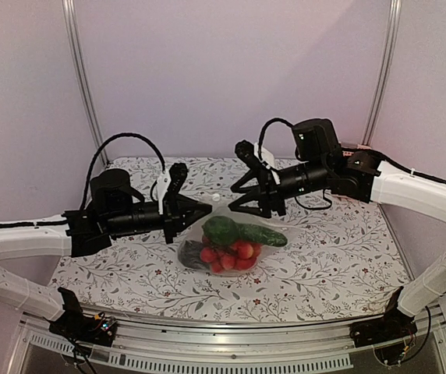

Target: Open the zip-top bag and remove the fake food

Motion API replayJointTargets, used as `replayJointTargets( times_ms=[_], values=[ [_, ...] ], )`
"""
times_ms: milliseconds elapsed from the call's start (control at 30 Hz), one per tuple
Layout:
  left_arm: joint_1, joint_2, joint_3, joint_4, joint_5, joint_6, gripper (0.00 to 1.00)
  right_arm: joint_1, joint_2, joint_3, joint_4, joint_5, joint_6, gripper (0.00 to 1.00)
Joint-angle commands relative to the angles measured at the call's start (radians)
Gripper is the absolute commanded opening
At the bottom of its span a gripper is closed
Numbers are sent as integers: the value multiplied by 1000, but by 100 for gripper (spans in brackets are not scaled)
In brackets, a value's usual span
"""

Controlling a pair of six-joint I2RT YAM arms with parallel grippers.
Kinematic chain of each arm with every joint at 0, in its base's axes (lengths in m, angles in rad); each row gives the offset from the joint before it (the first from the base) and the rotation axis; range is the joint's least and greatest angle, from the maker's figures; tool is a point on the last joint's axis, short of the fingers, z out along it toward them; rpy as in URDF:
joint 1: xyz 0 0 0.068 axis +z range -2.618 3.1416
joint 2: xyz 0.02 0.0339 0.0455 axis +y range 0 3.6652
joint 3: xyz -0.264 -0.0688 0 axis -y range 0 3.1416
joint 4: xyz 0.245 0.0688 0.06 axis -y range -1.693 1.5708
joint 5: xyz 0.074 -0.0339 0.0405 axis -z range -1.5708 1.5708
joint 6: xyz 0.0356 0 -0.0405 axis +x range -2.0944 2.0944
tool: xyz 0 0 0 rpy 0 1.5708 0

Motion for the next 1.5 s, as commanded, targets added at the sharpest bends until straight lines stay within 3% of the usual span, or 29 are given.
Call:
replayJointTargets(
  times_ms=[0, 533, 967, 1200, 1467],
  values=[
    [-8, -23, -32, 40, -11, -17, 0, 11, 1, 13, 83, -96, 24, 53],
    [-8, -61, -73, 77, -2, -36, 0, 52, 130, 123, 84, -135, -1, 52],
    [-4, -88, -104, 110, -17, -59, 0, 54, 157, 126, 78, -86, -3, 11],
    [29, -101, -117, 144, -24, -109, 0, 54, 130, 86, 78, -41, -16, 2],
    [54, -176, -183, 207, -84, -170, 0, 51, 135, 56, 68, 7, -18, 1]
  ],
)
